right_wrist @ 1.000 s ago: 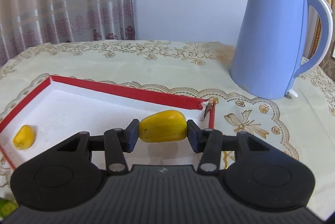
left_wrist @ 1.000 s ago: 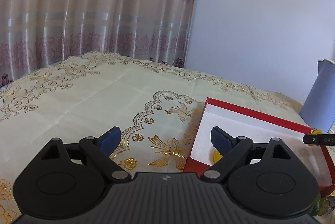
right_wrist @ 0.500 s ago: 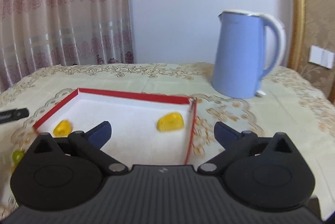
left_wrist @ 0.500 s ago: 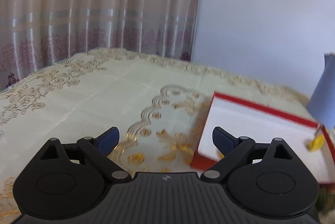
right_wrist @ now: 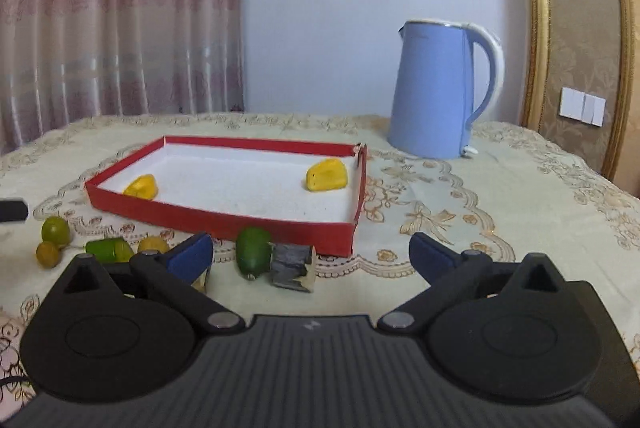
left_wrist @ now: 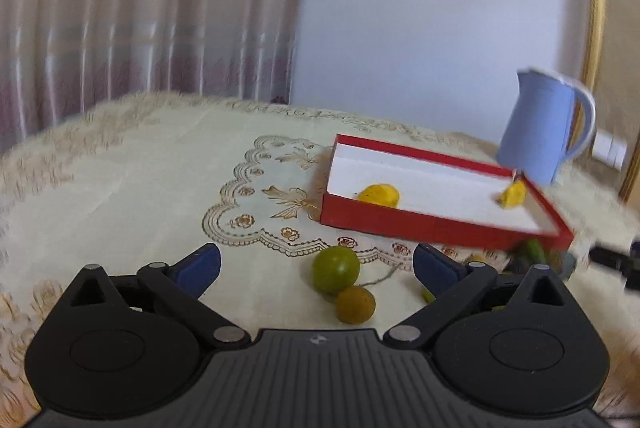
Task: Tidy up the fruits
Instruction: 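Move the left gripper to the small brown longan and grasp it, then lift the longan into the red tray and release it while the right gripper grasps a dark eggplant slice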
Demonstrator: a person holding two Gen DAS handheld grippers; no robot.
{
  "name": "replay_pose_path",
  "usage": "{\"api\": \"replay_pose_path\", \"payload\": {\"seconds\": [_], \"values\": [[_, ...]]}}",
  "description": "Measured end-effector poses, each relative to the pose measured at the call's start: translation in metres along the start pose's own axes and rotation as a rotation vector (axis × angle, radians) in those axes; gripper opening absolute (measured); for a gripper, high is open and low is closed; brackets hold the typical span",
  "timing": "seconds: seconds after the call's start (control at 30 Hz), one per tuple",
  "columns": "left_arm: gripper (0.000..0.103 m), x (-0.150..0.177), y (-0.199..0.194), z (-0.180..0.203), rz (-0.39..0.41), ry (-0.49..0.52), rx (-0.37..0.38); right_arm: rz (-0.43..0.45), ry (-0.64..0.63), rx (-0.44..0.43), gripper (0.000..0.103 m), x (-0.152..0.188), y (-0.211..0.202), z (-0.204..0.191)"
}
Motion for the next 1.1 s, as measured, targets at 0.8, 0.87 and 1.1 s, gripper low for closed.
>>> {"api": "replay_pose_path", "payload": {"seconds": [0.8, 0.87, 1.1], "values": [[0.025, 0.025, 0.037, 0.030, -0.156, 0.127, 0.047, -0.036, 0.013, -0.020, 0.102, 0.017, 0.006, -0.004], [0.025, 0.025, 0.035, 0.027, -0.157, 0.097, 0.069, -0.043, 0.019, -0.023, 0.101, 0.018, 0.008, -0.003], [0.025, 0.026, 0.031, 0.021, -0.141, 0.051, 0.079, -0.046, 0.043, -0.065, 0.099, 0.018, 0.008, -0.001]]}}
Point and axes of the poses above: each gripper's, at about its wrist camera, not at the fingertips, and y roughly the way its jaws point, z to its right, x to its underside, the point moved 3 cm from there along y, roughly the way its jaws point, and after that the axes turned 13 degrees about z, right-handed, at the moved point
